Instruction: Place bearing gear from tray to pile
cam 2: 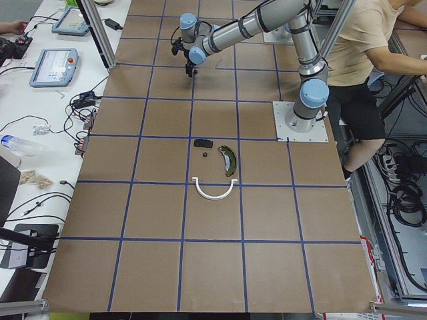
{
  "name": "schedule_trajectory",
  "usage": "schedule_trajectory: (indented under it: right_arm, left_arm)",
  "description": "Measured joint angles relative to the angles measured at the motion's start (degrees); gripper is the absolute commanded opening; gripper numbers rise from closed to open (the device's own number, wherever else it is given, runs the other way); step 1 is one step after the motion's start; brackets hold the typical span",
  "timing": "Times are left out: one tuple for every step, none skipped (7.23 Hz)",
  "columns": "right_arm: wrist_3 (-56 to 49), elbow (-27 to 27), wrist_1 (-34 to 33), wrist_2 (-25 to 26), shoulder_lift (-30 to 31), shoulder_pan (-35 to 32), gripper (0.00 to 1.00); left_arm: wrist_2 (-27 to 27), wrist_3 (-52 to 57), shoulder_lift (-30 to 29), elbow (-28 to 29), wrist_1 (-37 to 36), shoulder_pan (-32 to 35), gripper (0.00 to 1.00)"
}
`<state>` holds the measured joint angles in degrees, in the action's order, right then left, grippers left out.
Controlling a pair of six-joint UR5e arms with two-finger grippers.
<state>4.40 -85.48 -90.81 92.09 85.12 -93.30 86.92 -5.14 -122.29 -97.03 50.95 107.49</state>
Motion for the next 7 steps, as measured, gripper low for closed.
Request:
schedule_trajectory:
  right_arm:
    - [-0.03,-0.18,-0.10,0.02,-0.02,-0.02,1.00]
    - [-0.08,-0.22,-0.16,0.06,-0.04,-0.03,1.00]
    - [-0.12,-0.22,-0.18,0.11,-0.03,-0.04,1.00]
    - [-0.13,-0.24,-0.17,0.12,0.01,-0.04,1.00]
    - [-0.16,-0.27,-0.14,0.11,0.04,-0.04,1.00]
    - [-0.17,-0.29,-0.10,0.11,0.02,-0.04,1.00]
    - [-0.20,-0.29,-0.08,0.11,0.00,-0.04,1.00]
  left_arm:
    - [-0.16,-0.08,-0.32,-0.08,-0.14,0.28,0.66]
    - [-0.20,-0.11,-0.36,-0.13,-0.15,0.45,0.47]
    - [-0.19,-0.10,-0.36,-0.18,-0.14,0.49,0.24]
    - [-0.12,-0.05,-0.35,-0.24,-0.08,0.49,0.07]
    - [-0.11,0.03,-0.30,-0.27,-0.04,0.49,0.00]
    - [-0.06,0.09,-0.16,-0.26,-0.02,0.45,0.00]
    - [0.08,0.20,0.25,-0.15,0.20,0.27,0.00]
